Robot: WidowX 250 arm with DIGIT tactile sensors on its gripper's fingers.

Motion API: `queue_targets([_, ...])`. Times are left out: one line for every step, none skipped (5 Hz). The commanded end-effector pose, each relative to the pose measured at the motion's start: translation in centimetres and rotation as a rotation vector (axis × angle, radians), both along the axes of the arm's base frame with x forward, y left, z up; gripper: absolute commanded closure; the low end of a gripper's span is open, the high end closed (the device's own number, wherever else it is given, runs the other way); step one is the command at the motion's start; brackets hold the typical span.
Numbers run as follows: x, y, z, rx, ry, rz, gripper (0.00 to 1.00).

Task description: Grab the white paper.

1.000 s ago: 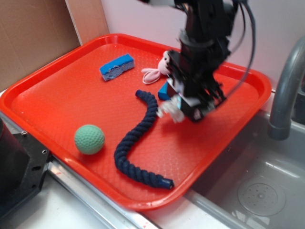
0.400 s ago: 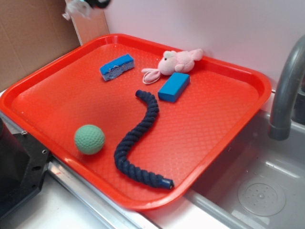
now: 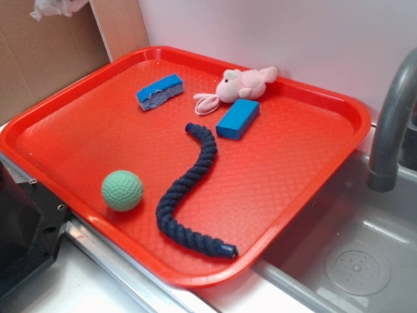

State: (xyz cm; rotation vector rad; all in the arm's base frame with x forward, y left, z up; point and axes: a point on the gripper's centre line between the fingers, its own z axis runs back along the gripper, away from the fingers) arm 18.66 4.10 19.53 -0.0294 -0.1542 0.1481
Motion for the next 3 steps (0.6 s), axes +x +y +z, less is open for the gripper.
queue_targets([-1.2,-1.2,-0.1,0.015,-0.011,-0.012,1.0])
queue_targets([-0.8,-0.9,-0.5,0.027,0.0,0.024,1.0])
queue_targets([-0.6,-0.8,-1.2,0.035,-0.008,0.054,1.0])
